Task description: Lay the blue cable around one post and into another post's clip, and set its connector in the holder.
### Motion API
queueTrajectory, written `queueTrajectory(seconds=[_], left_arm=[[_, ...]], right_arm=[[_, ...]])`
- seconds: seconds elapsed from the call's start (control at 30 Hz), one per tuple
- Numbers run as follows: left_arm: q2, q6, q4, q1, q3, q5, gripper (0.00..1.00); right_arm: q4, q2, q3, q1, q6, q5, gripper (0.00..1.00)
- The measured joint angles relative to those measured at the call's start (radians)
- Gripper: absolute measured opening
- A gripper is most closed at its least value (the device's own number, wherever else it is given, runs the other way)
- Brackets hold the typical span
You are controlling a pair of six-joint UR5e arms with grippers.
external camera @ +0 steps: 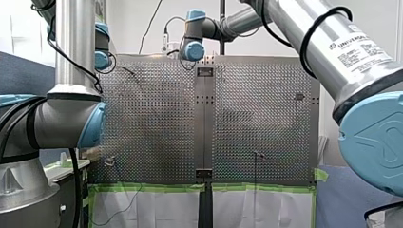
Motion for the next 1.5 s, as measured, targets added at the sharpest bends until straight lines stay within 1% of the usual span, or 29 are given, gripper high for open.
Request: queueTrajectory(seconds=[0.17,0.37,0.57,0.63,0.8,1.0,1.13,1.3,1.43,1.47,1.5], left_arm=[[-0.017,0.004,0.000,0.007,0.000,0.007,0.17],[-0.041,0.009,0.005,0.012,0.000,0.026,0.17],[-0.047,0.010,0.006,0.013,-0.001,0.031,0.17],[-0.057,0.010,0.006,0.013,0.000,0.034,0.17],[-0.099,0.020,-0.001,0.007,0.000,0.052,0.17],[-0.113,0.023,-0.004,0.003,0.000,0.059,0.17],[-0.114,0.023,-0.004,0.001,-0.001,0.064,0.17],[-0.116,0.022,-0.003,-0.004,-0.001,0.072,0.17],[-0.130,0.022,-0.004,-0.010,-0.001,0.081,0.17],[-0.135,0.021,-0.004,-0.012,-0.001,0.083,0.20],[-0.140,0.022,-0.004,-0.014,-0.001,0.085,0.20]], right_arm=[[-0.004,0.015,0.000,-0.003,0.000,0.001,0.00],[-0.007,0.033,0.000,-0.007,0.000,0.019,0.00],[-0.009,0.049,0.000,-0.010,0.003,0.026,0.00],[-0.009,0.053,0.000,-0.011,0.005,0.028,0.00],[-0.002,0.061,0.000,-0.016,0.007,0.038,0.00],[0.012,0.067,0.000,-0.024,0.010,0.045,0.00],[0.031,0.069,0.000,-0.029,0.013,0.051,0.00],[0.069,0.075,0.000,-0.037,0.014,0.059,0.00],[0.095,0.087,0.001,-0.042,0.012,0.067,0.00],[0.102,0.091,0.001,-0.043,0.011,0.069,0.00],[0.107,0.094,0.001,-0.043,0.010,0.070,0.00]])
